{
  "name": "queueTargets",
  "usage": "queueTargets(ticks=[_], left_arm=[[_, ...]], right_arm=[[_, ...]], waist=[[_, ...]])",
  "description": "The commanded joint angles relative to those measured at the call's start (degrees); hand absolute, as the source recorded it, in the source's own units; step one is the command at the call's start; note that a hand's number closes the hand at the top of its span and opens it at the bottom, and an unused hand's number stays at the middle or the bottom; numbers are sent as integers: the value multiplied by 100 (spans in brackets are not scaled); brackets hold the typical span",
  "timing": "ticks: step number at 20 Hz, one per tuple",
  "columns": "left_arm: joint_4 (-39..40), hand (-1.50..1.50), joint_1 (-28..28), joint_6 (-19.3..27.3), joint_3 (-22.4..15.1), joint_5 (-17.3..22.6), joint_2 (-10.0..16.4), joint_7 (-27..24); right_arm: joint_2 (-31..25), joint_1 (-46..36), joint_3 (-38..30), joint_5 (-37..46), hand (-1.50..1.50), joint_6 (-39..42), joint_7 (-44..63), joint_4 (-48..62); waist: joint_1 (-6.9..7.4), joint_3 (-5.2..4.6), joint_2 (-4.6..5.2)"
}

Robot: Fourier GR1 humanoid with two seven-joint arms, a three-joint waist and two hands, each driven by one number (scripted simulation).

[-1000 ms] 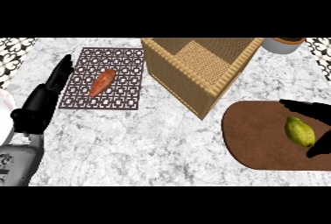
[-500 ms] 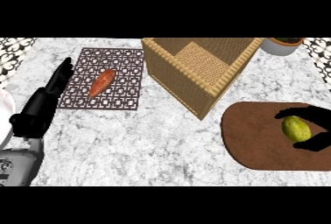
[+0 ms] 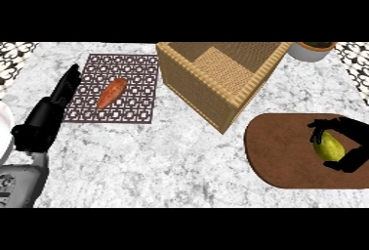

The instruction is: Pick the pear from the cutting board and place it in the basket

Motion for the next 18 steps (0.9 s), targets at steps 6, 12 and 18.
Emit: queueTargets(ticks=[6, 12, 18], left_arm=[[-111, 0, 5, -30, 68, -83, 47, 158], [-114, 0, 214, -12, 146, -68, 95, 118], [-179, 0, 357, 18, 188, -75, 99, 184]], right_arm=[[190, -41, -259, 252, 150, -1914, 1529, 436], [-336, -123, -263, 753, 150, -3949, 3543, 577], [-175, -761, -715, 588, 150, -5656, 4466, -447]], waist=[[-38, 97, 12], [-139, 51, -84], [-307, 65, -183]])
